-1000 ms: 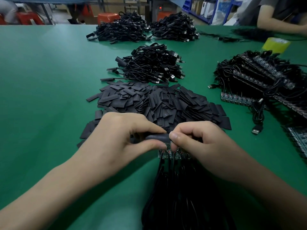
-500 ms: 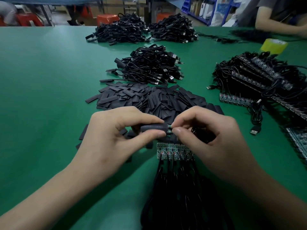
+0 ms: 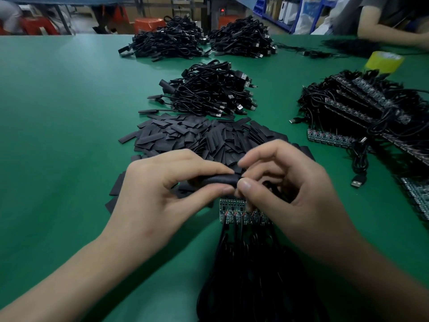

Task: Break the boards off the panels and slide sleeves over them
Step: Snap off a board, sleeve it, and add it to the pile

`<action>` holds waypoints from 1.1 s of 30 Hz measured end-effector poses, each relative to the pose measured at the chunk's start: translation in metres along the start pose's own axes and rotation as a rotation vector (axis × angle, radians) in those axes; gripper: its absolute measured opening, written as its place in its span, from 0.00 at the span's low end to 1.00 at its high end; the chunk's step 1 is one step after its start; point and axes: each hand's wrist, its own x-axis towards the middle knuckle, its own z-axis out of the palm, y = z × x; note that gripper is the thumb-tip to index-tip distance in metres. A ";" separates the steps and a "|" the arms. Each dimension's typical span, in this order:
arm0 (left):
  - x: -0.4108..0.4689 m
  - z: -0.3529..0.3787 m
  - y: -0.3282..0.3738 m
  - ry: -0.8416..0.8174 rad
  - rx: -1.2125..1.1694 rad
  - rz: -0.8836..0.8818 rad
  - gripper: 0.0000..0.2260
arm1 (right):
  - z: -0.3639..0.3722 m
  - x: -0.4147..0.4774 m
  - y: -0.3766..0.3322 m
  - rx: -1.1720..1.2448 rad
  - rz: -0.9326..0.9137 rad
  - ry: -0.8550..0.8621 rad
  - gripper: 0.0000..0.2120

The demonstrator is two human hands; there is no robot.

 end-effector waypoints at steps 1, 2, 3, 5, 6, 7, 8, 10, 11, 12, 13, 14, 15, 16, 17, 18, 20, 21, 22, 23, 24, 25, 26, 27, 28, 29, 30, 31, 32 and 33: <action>0.000 -0.001 -0.001 0.024 0.008 -0.001 0.08 | -0.001 0.001 0.000 0.050 0.048 -0.018 0.06; 0.000 -0.001 -0.001 0.046 0.015 -0.006 0.08 | -0.002 0.002 0.000 0.080 0.088 -0.038 0.06; 0.000 0.000 -0.002 0.065 0.021 -0.016 0.08 | -0.002 0.003 0.000 0.099 0.117 -0.061 0.05; -0.002 0.002 -0.003 0.094 0.039 -0.039 0.10 | -0.001 0.003 0.000 0.116 0.144 -0.089 0.06; -0.002 0.003 -0.003 0.110 0.052 -0.051 0.12 | 0.001 0.002 0.000 0.108 0.141 -0.081 0.06; -0.003 0.004 -0.002 0.130 0.062 -0.063 0.14 | 0.003 0.001 0.000 0.078 0.125 -0.059 0.07; -0.003 0.005 -0.001 0.153 0.065 -0.076 0.15 | 0.005 0.000 0.000 0.022 0.093 -0.029 0.07; -0.005 0.008 0.000 0.190 0.049 -0.098 0.17 | 0.009 -0.002 0.000 -0.119 0.006 0.027 0.07; -0.006 0.009 0.002 0.197 0.032 -0.106 0.17 | 0.010 -0.002 0.000 -0.180 -0.034 0.053 0.07; -0.007 0.010 0.003 0.199 0.008 -0.111 0.18 | 0.011 -0.003 0.000 -0.233 -0.066 0.074 0.07; -0.008 0.012 0.004 0.198 -0.021 -0.118 0.19 | 0.012 -0.003 0.000 -0.281 -0.093 0.094 0.07; -0.008 0.012 0.005 0.197 -0.047 -0.124 0.20 | 0.012 -0.004 0.000 -0.322 -0.117 0.113 0.06; -0.009 0.013 0.005 0.195 -0.058 -0.128 0.21 | 0.013 -0.004 0.001 -0.358 -0.140 0.128 0.06; -0.009 0.013 0.004 0.189 -0.057 -0.127 0.22 | 0.013 -0.004 0.001 -0.385 -0.159 0.136 0.05; -0.009 0.013 0.004 0.181 -0.053 -0.125 0.22 | 0.014 -0.005 0.000 -0.404 -0.173 0.133 0.05; -0.009 0.013 0.004 0.172 -0.051 -0.125 0.23 | 0.015 -0.005 0.000 -0.413 -0.178 0.122 0.04; -0.008 0.012 0.002 0.158 -0.046 -0.120 0.24 | 0.014 -0.005 0.001 -0.429 -0.181 0.094 0.02; -0.008 0.011 0.001 0.149 -0.042 -0.116 0.25 | 0.014 -0.005 0.001 -0.457 -0.193 0.086 0.02; -0.008 0.011 0.000 0.139 -0.037 -0.112 0.25 | 0.013 -0.005 0.002 -0.493 -0.208 0.080 0.02; -0.007 0.010 0.000 0.130 -0.032 -0.106 0.26 | 0.012 -0.004 0.003 -0.520 -0.220 0.071 0.03; -0.007 0.010 -0.001 0.124 -0.026 -0.097 0.26 | 0.012 -0.004 0.003 -0.535 -0.225 0.061 0.04; -0.007 0.010 -0.001 0.119 -0.020 -0.087 0.26 | 0.011 -0.004 0.003 -0.543 -0.227 0.049 0.04; -0.008 0.010 -0.001 0.116 -0.014 -0.078 0.26 | 0.011 -0.005 0.002 -0.548 -0.229 0.039 0.05; -0.008 0.010 -0.002 0.117 -0.008 -0.067 0.26 | 0.011 -0.005 0.002 -0.554 -0.231 0.033 0.05; -0.008 0.010 -0.002 0.121 0.000 -0.057 0.26 | 0.012 -0.005 0.002 -0.556 -0.231 0.030 0.06; -0.008 0.009 -0.002 0.127 0.010 -0.047 0.25 | 0.012 -0.005 0.002 -0.551 -0.227 0.029 0.06; -0.009 0.009 -0.002 0.132 0.024 -0.035 0.25 | 0.012 -0.004 0.002 -0.540 -0.219 0.031 0.06; -0.009 0.008 -0.003 0.138 0.042 -0.022 0.24 | 0.012 -0.005 0.002 -0.527 -0.210 0.035 0.06; -0.009 0.008 -0.003 0.144 0.060 -0.011 0.24 | 0.013 -0.004 0.002 -0.516 -0.200 0.040 0.07; -0.009 0.007 -0.003 0.151 0.073 -0.005 0.23 | 0.013 -0.005 0.002 -0.505 -0.191 0.041 0.08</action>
